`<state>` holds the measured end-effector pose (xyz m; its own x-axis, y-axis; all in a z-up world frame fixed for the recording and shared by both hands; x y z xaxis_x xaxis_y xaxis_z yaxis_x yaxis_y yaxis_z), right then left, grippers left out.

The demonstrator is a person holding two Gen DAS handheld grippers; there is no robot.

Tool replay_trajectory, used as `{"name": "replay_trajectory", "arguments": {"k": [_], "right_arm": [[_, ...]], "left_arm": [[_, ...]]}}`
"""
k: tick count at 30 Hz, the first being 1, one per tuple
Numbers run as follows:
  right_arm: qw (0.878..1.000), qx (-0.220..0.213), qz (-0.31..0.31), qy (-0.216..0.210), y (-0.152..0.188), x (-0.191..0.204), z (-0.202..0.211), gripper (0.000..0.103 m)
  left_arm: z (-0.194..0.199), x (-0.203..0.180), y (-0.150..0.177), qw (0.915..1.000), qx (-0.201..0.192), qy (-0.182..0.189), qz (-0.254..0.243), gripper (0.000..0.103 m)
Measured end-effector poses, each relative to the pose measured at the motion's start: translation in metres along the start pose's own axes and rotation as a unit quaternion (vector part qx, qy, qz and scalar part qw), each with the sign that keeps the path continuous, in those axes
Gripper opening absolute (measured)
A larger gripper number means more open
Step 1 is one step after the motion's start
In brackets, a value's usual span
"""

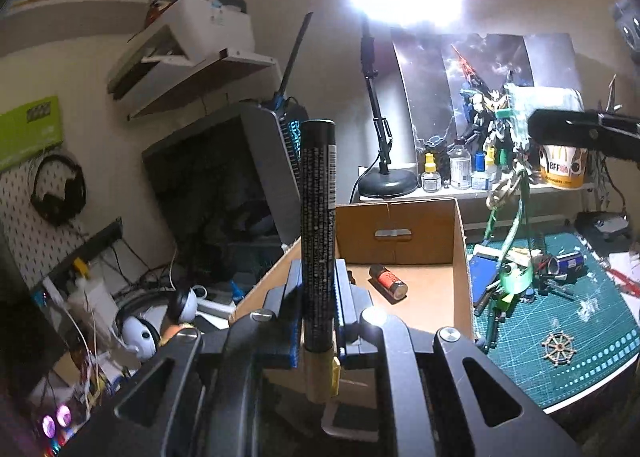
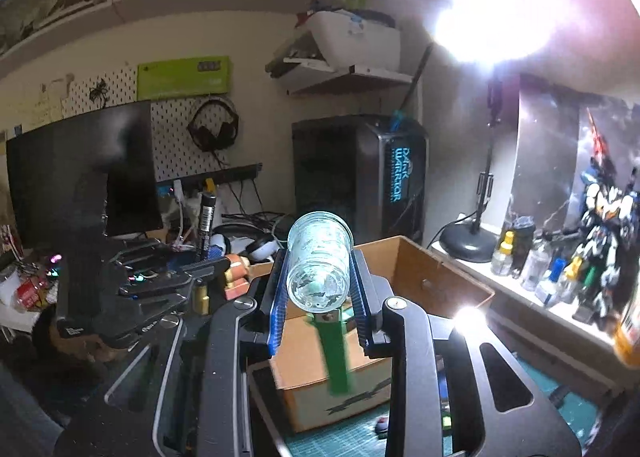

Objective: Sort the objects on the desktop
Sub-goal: 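Carry the marker and cup toward the cardboard box with both tools, then lower the black marker and clear cup into the box with both tools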

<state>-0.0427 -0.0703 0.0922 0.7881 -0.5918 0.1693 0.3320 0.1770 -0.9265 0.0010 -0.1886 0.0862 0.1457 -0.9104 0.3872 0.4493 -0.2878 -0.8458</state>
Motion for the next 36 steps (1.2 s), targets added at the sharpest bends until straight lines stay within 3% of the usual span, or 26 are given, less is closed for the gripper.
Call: {"name": "replay_trajectory", "arguments": {"k": [9,19,30,36], "right_arm": [[0.999,0.031,0.003,-0.005,-0.019,-0.021,-0.033,0.027],[0.996,0.075,-0.013,-0.043,-0.036,-0.041,-0.078,0.027],[0.991,0.131,-0.013,-0.021,-0.035,-0.071,-0.14,0.027],[0.984,0.178,-0.031,-0.01,-0.019,-0.097,-0.181,0.027]], "left_arm": [[-0.034,0.001,-0.022,0.999,0.012,-0.01,-0.041,0.013],[-0.074,0.001,-0.036,0.9975,0.029,0.0,-0.065,0.013],[-0.145,-0.001,-0.037,0.9914,0.089,0.04,-0.087,0.013],[-0.184,-0.012,-0.028,0.9809,0.143,0.086,-0.1,0.013]]}}
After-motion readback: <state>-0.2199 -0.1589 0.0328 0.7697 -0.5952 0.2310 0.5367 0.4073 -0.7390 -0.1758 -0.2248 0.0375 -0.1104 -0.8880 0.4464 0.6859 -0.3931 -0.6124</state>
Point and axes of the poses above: each gripper's, at about its wrist camera, not at the fingertips, and z roughly against the way its jaws point, x to its left, y to its underside, the point moved 5 cm from there along -z, roughly the way its jaws point, and after that the axes turned 11 degrees about -z, right-handed, at the moved point
